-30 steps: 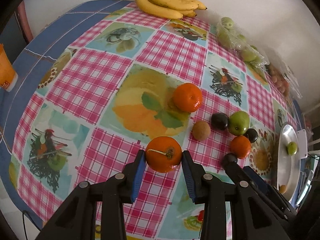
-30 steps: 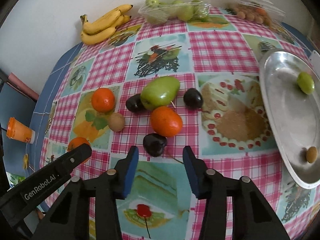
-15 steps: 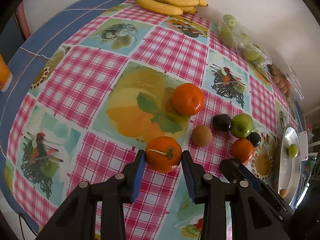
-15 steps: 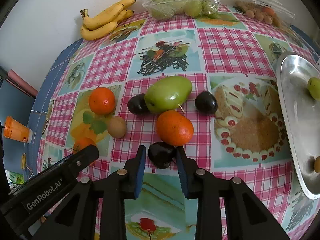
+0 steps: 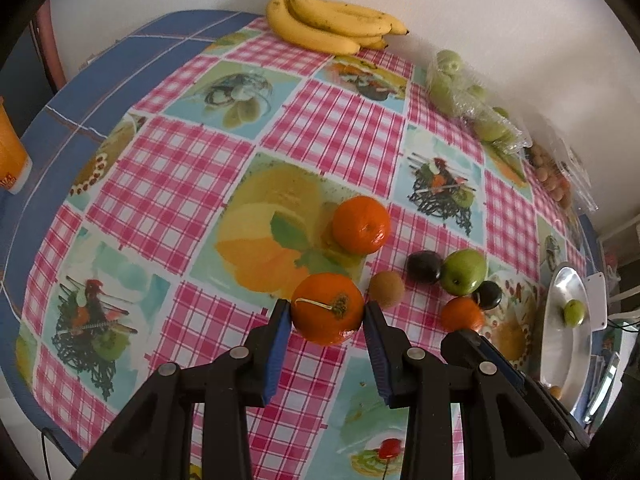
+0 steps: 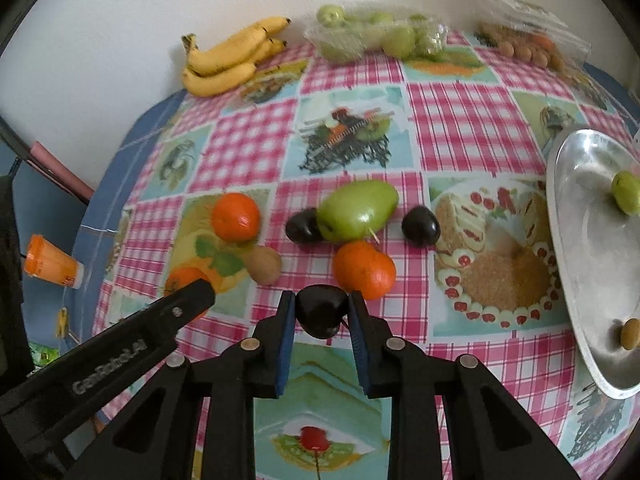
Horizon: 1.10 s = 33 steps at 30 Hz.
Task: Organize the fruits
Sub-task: 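Carry the tomato in the left tool while the right tool carries the plum to the plate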
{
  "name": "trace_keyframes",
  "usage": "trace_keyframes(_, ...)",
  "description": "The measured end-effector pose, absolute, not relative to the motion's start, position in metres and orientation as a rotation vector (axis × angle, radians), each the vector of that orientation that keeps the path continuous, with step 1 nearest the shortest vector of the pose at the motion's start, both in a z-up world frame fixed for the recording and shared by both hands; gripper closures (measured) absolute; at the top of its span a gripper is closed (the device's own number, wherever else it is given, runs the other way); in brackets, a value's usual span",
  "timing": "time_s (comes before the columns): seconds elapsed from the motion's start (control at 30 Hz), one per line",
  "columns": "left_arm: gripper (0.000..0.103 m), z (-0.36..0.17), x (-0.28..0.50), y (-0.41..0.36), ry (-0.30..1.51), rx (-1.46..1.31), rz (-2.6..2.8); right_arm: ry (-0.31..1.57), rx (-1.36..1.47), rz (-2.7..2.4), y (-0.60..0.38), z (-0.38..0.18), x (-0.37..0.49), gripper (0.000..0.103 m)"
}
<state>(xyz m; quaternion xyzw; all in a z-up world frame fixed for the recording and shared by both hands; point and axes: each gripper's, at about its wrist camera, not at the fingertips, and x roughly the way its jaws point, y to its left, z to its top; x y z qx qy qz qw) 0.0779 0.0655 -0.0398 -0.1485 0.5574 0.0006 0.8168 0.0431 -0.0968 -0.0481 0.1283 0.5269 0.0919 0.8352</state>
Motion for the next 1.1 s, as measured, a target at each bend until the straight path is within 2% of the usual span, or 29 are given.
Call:
trace_keyframes(0.43,0.064,-0.023,0.073,0.039,1.164,-0.296,-0.016,1.114,0.303,0.159,-0.120,-0.038,0.036,0.076)
trace_keyframes(1.1,0.064,0.013,0.061,-0.038,1.121,-0.161,-0.175,1.073,0.475,-0.060,-0.226,-0.006,0.014,0.076)
